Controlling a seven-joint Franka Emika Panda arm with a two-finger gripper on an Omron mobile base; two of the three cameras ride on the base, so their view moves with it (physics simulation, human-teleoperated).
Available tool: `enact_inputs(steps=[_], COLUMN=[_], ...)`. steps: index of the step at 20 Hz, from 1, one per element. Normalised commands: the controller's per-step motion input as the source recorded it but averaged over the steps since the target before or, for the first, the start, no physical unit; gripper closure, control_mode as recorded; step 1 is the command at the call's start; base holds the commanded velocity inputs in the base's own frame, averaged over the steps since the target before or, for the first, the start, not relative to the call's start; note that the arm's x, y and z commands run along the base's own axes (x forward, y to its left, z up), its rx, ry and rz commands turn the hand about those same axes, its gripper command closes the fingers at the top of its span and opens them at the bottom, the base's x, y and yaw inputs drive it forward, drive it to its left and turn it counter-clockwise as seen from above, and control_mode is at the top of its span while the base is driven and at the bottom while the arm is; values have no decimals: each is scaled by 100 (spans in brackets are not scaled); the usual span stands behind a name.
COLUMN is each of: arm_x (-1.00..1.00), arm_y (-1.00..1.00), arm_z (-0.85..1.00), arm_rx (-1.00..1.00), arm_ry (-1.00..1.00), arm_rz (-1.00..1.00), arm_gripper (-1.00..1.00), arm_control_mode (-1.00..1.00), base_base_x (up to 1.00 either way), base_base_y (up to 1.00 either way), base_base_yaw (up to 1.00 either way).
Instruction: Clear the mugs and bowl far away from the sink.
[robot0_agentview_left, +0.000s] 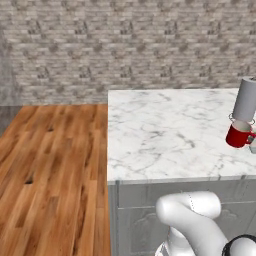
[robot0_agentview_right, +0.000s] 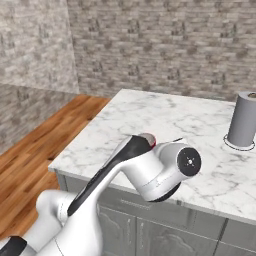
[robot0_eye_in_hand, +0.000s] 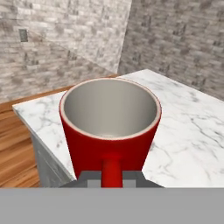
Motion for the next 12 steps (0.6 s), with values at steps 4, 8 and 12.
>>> enact_inputs(steps=[4,8,12], arm_x=[34,49,45], arm_y=[0,0,0], arm_z=[0,0,-6], arm_rx=[0,-2,0], arm_ry=[0,2,3], arm_rz=[0,0,0], arm_gripper=[100,100,100], arm_control_mode=[-100,-100,-100], base_base_x=[0,0,0], base_base_y=[0,0,0], base_base_yaw=[0,0,0])
